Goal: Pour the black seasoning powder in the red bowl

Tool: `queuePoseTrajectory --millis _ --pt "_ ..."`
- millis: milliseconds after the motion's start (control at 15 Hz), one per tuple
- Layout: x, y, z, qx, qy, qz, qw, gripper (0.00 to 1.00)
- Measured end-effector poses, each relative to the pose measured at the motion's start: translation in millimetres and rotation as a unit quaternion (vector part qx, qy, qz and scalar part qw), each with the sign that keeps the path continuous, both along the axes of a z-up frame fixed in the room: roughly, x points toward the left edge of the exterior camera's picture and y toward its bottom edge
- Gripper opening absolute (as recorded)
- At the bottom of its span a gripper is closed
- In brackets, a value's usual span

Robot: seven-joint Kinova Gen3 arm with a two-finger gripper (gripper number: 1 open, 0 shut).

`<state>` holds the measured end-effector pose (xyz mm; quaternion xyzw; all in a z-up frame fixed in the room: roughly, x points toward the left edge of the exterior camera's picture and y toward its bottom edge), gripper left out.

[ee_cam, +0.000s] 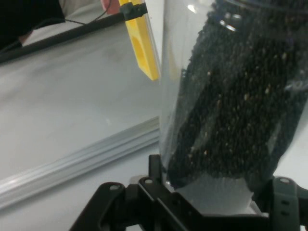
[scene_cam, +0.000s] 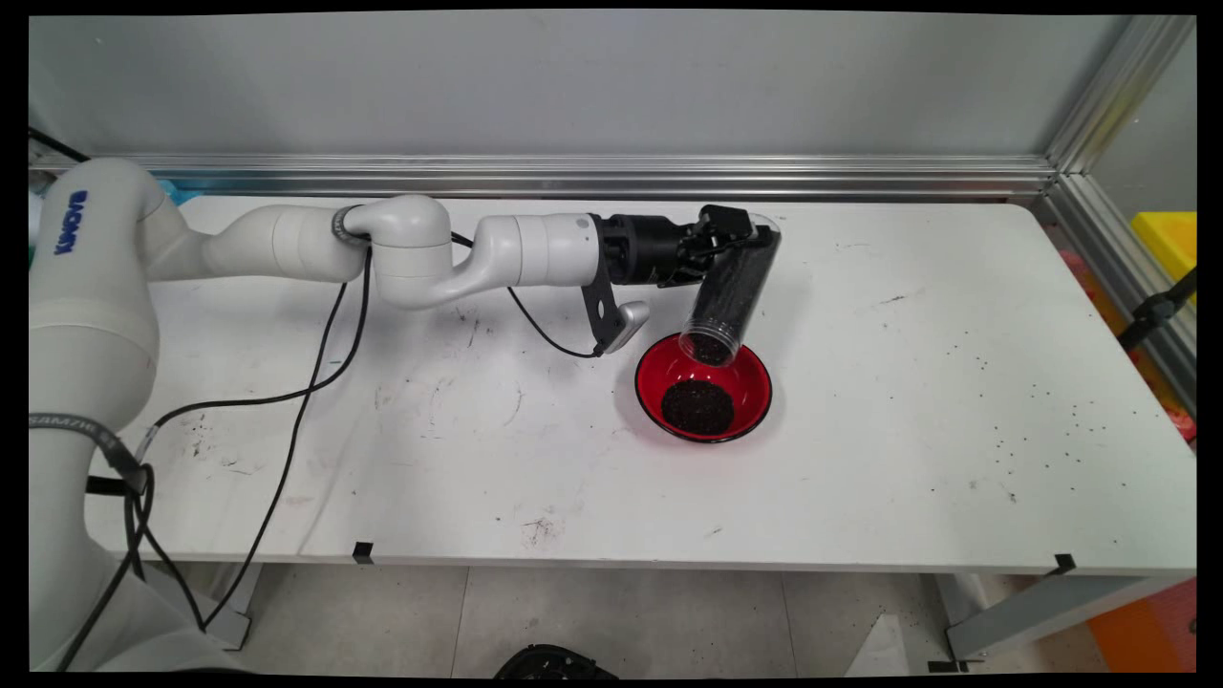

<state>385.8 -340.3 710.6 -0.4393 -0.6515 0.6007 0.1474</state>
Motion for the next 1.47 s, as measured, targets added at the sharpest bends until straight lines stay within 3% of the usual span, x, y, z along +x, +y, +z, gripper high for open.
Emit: queuePoseTrajectory --millis 400,600,933,1333,1467 --pt "3.6 -4.5 5.2 0.082 0.032 0.026 0.9957 0.0" --pt "5.7 -6.6 10.9 0.125 0.051 0.039 0.99 0.0" --pt "9.1 -9.7 20.2 0.173 0.074 0.053 0.9808 0.0" --pt "18.2 -16.0 36.8 0.248 0.117 0.077 0.9585 0.0" --pt "22.3 -18.5 42.8 0.274 0.132 0.085 0.9488 0.0"
